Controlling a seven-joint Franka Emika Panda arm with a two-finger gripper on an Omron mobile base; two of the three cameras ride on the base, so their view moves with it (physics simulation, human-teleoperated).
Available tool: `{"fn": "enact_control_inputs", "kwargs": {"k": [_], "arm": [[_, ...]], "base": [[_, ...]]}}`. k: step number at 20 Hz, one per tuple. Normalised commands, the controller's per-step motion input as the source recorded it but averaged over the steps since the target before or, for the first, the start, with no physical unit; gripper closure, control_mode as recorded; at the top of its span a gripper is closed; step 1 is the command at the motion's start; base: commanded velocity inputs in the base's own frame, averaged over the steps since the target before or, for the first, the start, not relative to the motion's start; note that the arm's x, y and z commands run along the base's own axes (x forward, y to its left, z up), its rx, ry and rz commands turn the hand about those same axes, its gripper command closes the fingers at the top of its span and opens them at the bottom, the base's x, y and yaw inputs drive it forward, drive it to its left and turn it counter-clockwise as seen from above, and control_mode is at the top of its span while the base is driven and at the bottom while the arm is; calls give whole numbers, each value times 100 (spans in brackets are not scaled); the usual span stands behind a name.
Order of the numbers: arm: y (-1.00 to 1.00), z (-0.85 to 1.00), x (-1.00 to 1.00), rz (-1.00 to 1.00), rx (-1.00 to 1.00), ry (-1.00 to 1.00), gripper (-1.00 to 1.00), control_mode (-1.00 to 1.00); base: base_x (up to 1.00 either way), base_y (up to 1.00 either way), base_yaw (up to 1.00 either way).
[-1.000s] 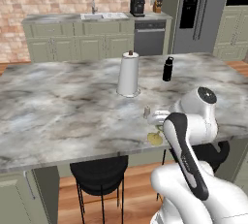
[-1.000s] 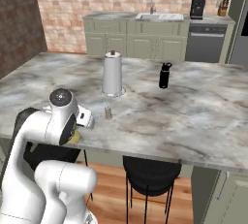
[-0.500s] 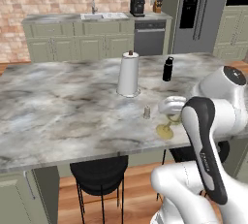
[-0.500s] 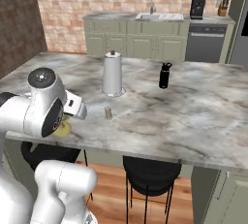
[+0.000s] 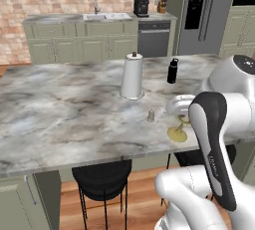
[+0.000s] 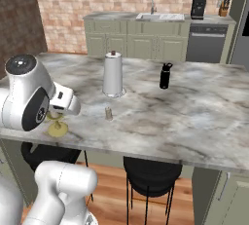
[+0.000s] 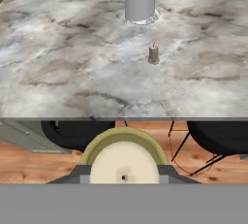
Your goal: Pick the candle and candle from the dining table and place them in the open cabinet. Close the cabinet after placing the objects.
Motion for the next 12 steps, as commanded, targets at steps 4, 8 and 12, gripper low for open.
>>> {"fn": "enact_control_inputs", "kwargs": {"k": [4, 8, 12], "arm": [[0, 0, 0, 0, 0, 0, 100, -100], [0, 0, 0, 0, 0, 0, 100, -100], [0, 0, 0, 0, 0, 0, 100, 100]], "base": [[0, 0, 0], [0, 0, 0], [-59, 2, 0]]}}
